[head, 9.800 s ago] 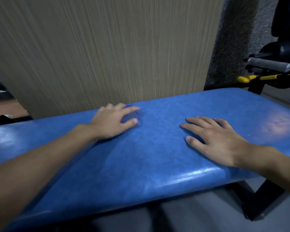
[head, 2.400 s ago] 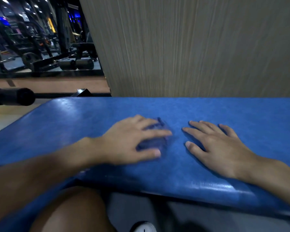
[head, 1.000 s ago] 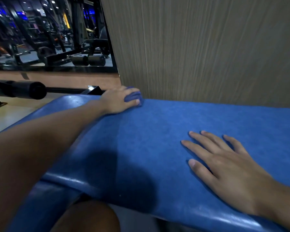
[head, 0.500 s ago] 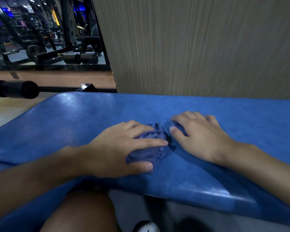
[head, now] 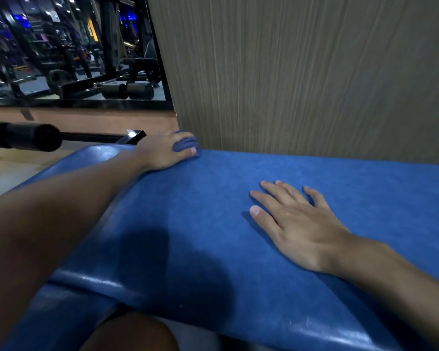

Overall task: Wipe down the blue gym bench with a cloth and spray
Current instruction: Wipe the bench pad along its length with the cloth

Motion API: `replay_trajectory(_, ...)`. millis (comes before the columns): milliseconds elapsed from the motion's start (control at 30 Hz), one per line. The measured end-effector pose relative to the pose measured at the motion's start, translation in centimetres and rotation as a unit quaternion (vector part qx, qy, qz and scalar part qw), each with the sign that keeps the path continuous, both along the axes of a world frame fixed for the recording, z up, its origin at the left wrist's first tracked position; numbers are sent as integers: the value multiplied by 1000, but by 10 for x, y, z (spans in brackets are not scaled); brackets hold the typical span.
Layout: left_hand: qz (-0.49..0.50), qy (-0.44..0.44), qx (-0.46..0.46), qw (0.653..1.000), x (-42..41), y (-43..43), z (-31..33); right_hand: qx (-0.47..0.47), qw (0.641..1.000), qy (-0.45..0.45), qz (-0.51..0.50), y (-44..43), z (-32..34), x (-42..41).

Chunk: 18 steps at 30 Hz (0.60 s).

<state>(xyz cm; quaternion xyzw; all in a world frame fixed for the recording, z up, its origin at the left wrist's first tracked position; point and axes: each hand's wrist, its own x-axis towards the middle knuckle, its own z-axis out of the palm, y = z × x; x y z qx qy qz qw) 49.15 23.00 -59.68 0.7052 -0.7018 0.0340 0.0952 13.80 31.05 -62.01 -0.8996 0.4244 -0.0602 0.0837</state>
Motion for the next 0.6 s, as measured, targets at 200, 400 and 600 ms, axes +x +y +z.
replay_trajectory(200, -47, -29, -21, 998, -52, 68, -6, 15, 1000, -12, -11, 0, 2, 1)
replay_trajectory(400, -253, -38, -51, 965, -123, 205, -9, 44, 999, -11, -17, 2, 8, 1)
replay_trajectory(600, -219, -23, 1, 975, -100, 165, -1, 26, 999, -29, 3, 13, 13, 15)
